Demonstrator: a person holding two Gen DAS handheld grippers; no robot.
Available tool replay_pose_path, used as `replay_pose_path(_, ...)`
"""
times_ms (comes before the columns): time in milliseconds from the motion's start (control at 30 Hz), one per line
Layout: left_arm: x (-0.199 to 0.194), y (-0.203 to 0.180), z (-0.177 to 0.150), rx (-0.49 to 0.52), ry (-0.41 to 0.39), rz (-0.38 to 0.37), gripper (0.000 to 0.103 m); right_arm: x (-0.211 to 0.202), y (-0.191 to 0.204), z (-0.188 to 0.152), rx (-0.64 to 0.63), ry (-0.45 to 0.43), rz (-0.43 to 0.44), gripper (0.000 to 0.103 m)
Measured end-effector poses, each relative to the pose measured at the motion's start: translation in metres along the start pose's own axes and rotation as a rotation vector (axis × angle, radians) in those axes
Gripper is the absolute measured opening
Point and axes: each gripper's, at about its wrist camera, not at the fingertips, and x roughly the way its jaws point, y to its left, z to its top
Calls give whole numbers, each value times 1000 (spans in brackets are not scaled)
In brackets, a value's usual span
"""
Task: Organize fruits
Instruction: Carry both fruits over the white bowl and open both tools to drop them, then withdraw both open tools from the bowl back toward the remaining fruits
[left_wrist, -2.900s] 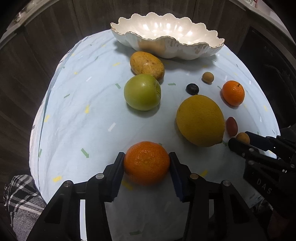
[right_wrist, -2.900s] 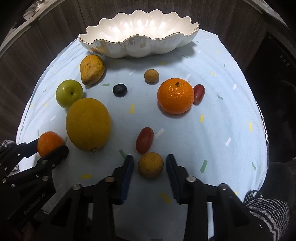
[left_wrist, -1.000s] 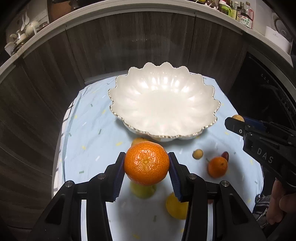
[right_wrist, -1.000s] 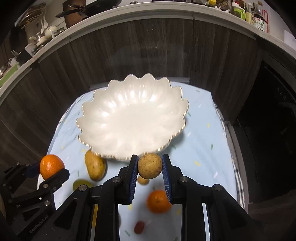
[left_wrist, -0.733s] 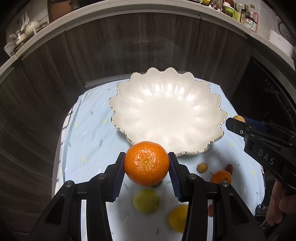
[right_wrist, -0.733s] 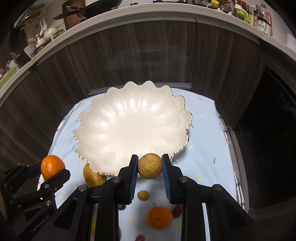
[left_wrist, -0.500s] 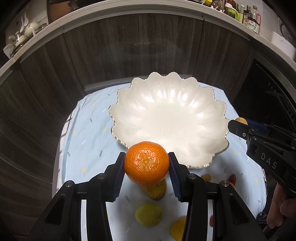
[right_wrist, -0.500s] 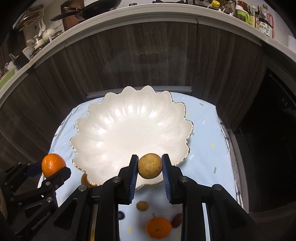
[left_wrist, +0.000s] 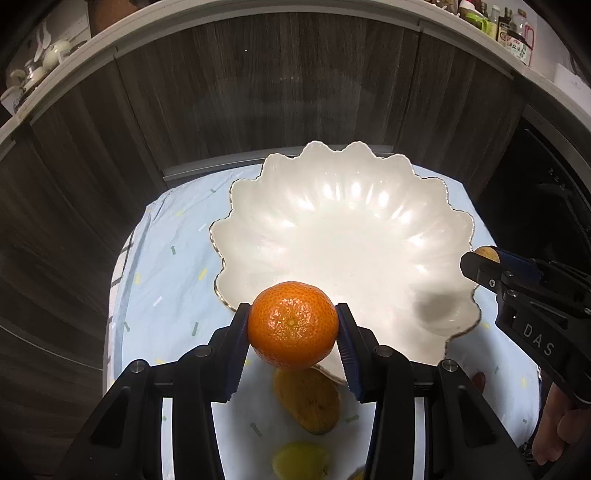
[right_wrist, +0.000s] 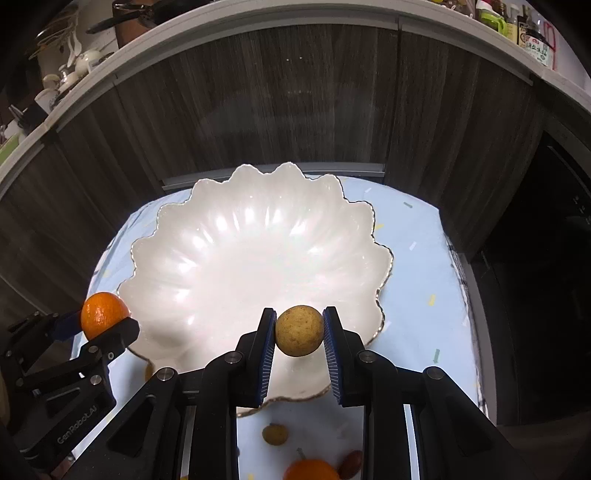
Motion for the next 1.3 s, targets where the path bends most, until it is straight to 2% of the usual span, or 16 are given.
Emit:
replay_pose_path(400, 26, 3, 2, -5, 48, 1, 44, 27, 1, 0, 5, 65, 10, 27)
replay_pose_path(667, 31, 3, -2, -7, 89, -7, 46, 30, 2, -1, 4, 83, -1, 28)
replay_pose_path(700, 30, 3, -2, -6, 84, -1, 50, 29, 3, -1, 1, 80, -9, 30)
replay_pose_path(767, 27, 3, -1, -8, 68, 16, 63, 27, 2, 0, 9, 74, -18, 44)
replay_pose_path(833, 23, 4, 0, -12, 58, 20, 66, 24, 0, 1, 17, 63, -29, 53)
replay_pose_path(900, 20, 5, 2, -13, 55, 25, 66, 21, -2, 2, 21, 58, -29, 54)
replay_pose_path(967, 18, 5, 4, -10, 49, 33, 69, 18, -3, 3, 26, 51, -37, 60)
replay_pose_path(1100, 10, 6, 6, -16, 34, 55, 82, 10, -4, 4, 31, 31, -54, 69)
replay_pose_path(1300, -4, 5, 5, -13, 17, 64, 84, -4, -5, 4, 35, 12, -69, 73)
